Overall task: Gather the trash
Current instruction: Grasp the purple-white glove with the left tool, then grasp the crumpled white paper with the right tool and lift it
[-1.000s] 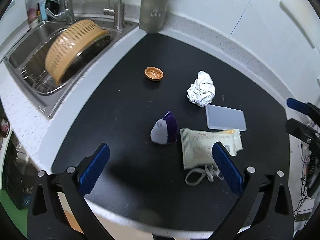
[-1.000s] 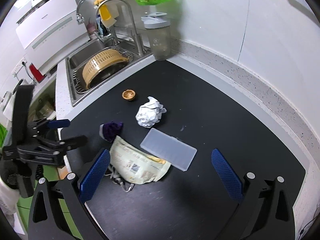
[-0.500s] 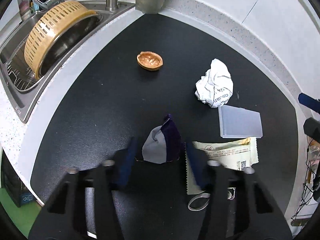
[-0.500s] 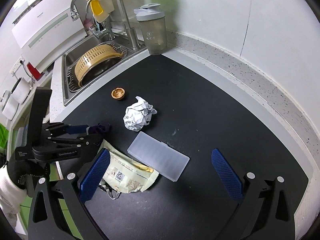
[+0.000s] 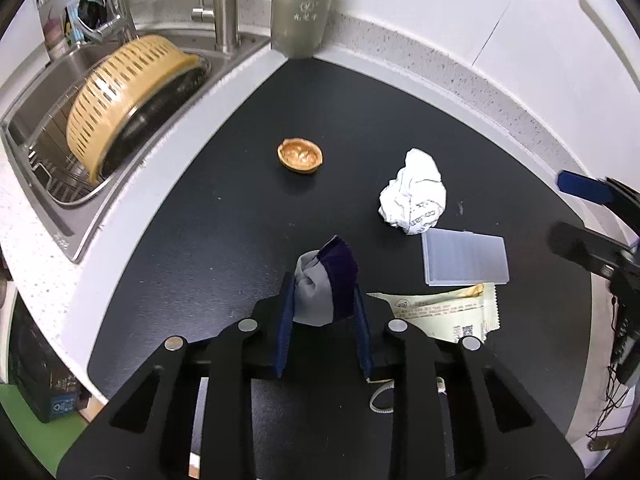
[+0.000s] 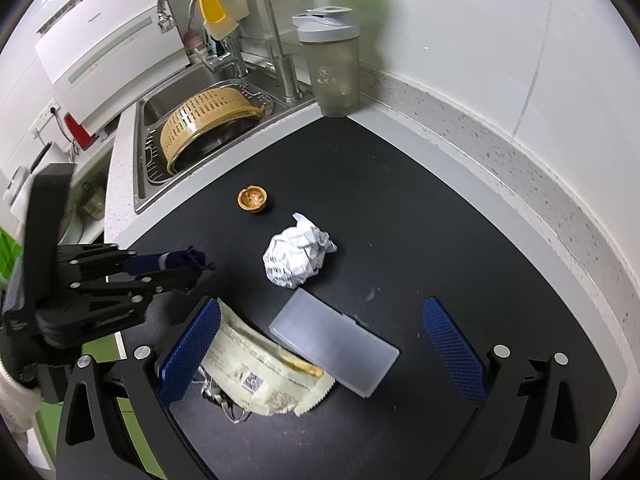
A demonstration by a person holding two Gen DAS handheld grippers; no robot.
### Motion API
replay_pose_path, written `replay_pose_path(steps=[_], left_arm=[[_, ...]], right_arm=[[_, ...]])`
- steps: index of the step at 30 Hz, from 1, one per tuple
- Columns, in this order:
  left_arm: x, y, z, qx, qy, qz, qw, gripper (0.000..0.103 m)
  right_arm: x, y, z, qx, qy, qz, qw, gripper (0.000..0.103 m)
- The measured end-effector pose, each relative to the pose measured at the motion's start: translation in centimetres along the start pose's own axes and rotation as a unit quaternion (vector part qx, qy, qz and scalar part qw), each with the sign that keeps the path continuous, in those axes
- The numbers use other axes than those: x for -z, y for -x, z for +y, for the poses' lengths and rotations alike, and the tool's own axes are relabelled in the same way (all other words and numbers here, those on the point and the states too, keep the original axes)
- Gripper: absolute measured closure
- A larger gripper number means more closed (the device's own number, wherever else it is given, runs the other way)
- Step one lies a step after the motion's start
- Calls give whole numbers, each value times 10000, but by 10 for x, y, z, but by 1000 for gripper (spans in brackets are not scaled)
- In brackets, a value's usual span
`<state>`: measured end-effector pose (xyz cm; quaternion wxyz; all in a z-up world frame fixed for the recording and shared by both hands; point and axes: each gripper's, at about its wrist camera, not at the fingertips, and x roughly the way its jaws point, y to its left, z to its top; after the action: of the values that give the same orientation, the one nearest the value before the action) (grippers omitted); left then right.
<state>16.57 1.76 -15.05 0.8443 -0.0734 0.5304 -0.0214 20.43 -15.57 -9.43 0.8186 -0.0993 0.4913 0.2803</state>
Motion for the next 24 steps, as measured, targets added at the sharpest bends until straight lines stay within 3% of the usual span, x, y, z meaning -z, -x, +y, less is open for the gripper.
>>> replay_pose_path(steps=[13,22,23,24], left_arm=[[13,42,6,-2,126,-353,9993,78],[25,52,24,-64,367,-381,9986,78],[26,53,26,-60,399,-383,9985,78],[27,53,28,-54,427,-385,9983,78]], right_arm=[[-29,-66,14,3,285,525,9982,6],[-35,-105,22,-11,452,923,9947,7],[-35,-107,22,-22,461,933,9946,14],[-35,-108,23,-27,467,962,9943,32]])
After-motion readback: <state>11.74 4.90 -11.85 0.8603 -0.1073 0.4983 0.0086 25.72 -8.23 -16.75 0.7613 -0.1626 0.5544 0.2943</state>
